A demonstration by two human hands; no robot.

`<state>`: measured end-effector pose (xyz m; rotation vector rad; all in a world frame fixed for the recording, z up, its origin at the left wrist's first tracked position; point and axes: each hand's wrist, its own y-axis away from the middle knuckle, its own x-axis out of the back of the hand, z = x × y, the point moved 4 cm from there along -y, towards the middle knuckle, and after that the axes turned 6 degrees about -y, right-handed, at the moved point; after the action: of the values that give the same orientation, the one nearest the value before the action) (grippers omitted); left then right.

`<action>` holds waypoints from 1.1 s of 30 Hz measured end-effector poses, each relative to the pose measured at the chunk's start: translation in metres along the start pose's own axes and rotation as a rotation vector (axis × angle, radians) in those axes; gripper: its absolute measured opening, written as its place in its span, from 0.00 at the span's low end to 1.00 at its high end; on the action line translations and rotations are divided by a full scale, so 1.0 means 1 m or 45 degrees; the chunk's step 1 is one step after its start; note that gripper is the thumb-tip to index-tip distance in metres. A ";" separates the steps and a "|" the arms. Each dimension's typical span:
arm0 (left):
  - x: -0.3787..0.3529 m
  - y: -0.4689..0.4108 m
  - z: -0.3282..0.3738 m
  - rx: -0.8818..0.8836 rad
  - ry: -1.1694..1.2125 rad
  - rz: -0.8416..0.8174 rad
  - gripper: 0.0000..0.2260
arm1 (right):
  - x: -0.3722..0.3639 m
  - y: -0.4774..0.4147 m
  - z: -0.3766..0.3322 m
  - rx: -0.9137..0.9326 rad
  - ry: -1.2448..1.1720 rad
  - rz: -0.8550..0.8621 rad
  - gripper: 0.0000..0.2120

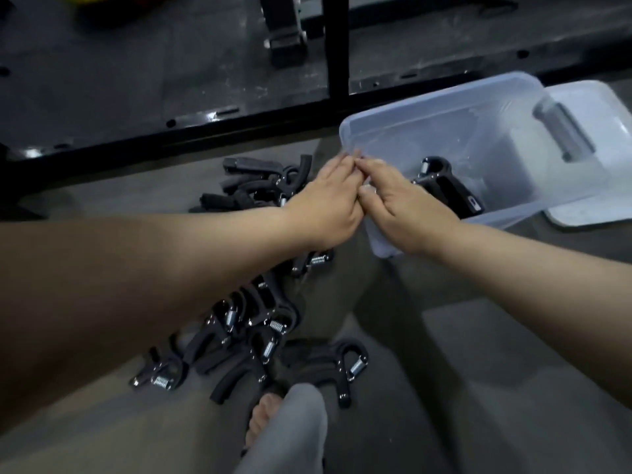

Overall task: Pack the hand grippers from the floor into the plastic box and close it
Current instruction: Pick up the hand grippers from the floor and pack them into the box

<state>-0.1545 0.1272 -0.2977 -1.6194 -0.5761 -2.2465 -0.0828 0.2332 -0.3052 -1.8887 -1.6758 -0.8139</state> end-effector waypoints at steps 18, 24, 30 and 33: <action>-0.154 0.132 0.020 0.090 -0.257 -0.679 0.26 | -0.026 -0.018 -0.019 -0.286 0.099 -0.143 0.40; -0.159 0.136 0.020 -0.035 -0.324 -0.607 0.21 | -0.028 -0.022 -0.026 -0.368 0.028 -0.048 0.43; -0.158 0.133 0.028 0.036 -0.309 -0.628 0.25 | -0.030 -0.023 -0.025 -0.378 0.020 0.001 0.43; -0.156 0.135 0.021 -0.044 -0.395 -0.710 0.32 | -0.030 -0.024 -0.023 -0.353 -0.024 0.007 0.40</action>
<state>-0.0251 0.0230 -0.4209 -2.0393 -1.2037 -2.3790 -0.1114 0.1996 -0.3111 -2.0867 -1.6371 -1.0760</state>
